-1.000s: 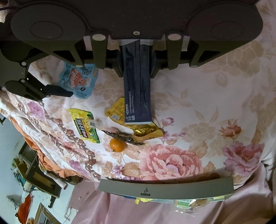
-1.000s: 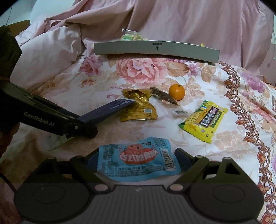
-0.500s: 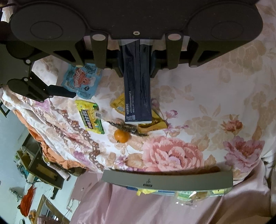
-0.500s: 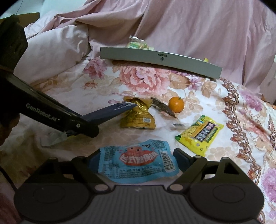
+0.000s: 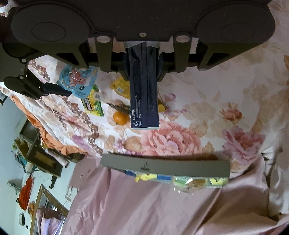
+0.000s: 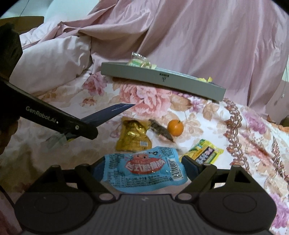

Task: Organize snacks
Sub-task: 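Lift the blue stick pack with the left tool while the right tool carries the blue pouch toward the tray, then lower both packs into the grey tray and open both tools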

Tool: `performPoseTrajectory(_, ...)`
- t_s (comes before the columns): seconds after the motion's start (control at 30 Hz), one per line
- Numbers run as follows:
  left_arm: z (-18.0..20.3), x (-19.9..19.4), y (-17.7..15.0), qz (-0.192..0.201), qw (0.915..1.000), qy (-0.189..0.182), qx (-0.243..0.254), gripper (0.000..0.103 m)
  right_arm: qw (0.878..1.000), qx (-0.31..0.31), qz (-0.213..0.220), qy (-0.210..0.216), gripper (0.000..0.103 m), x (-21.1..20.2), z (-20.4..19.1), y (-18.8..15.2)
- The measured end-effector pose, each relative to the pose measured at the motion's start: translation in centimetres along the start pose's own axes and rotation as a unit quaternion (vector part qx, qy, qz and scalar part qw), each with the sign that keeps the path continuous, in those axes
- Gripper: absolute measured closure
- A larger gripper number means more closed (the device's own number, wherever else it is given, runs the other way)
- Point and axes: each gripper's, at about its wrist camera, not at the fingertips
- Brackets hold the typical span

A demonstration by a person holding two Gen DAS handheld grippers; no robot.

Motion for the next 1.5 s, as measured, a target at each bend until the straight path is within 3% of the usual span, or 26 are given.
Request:
performPoseTrajectory(0.83, 0.2, -1.7, 2.9, 0.075, 0.9971, 0.005, -0.017, 0.070, 0.998, -0.021, 0.058, -0.017, 0.014, -0.5, 4.3, 2.9)
performPoseTrajectory(1.17, 1.9, 0.7, 9.9, 0.134, 0.9907, 0.001, -0.022, 0.070, 0.992, -0.073, 0.104, -0.023, 0.014, 2.1, 6.9, 6.9)
performPoseTrajectory(1.5, 1.6, 6.1, 18.7, 0.148, 0.9884, 0.018, -0.027, 0.070, 0.993, -0.067, 0.095, -0.025, 0.014, 7.0, 12.0, 10.9)
Point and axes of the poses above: each gripper's, at about its wrist camera, not at the fingertips, and x roughly the way its jaws point, z to its right, y to its top, and after that the axes turned 8 degrees about -x, right-handed
